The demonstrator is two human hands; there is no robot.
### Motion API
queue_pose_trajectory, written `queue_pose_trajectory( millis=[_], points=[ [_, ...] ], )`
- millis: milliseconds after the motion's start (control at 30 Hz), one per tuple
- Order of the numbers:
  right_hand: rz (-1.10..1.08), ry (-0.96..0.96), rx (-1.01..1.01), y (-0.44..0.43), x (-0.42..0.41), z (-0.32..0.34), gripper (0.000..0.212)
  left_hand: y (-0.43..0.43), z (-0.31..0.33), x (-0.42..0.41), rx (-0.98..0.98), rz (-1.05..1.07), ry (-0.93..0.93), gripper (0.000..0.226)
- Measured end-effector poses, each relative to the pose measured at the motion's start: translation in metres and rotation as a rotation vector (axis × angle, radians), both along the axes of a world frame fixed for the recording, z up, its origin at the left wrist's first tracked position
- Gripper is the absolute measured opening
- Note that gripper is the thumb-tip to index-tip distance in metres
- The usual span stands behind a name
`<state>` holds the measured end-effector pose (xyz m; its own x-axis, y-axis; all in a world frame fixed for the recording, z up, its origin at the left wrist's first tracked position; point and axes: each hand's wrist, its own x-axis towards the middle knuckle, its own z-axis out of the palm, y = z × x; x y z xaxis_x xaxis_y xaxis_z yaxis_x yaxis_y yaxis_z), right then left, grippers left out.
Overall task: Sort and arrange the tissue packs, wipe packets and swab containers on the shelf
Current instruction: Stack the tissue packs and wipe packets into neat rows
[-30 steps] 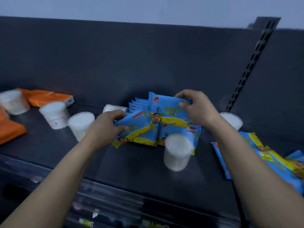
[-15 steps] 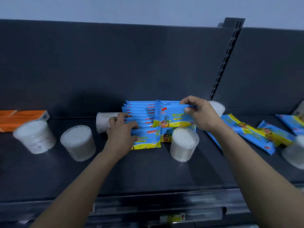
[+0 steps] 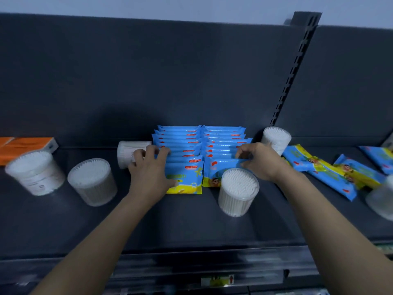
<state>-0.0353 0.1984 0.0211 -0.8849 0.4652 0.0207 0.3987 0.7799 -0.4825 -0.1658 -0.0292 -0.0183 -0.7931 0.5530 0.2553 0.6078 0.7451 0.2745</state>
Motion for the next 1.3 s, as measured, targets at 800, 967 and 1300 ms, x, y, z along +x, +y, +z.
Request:
queue_pose_trajectory(
  millis=[800,967,1300],
  points=[
    [0.077,0.005,0.142,0.004,0.008,0.000,0.022,0.001,-0.003,0.014,0.126,0.020,-0.118,0.082],
    [0.081,0.010,0.168,0.004,0.012,0.009,0.028,-0.003,0.006,0.023,-0.022,0.062,-0.088,0.089],
    [0.184,0.185,0.305,-0.034,0.001,0.041,0.033,-0.022,0.048,0.047,0.305,0.021,0.217,0.028]
  ],
)
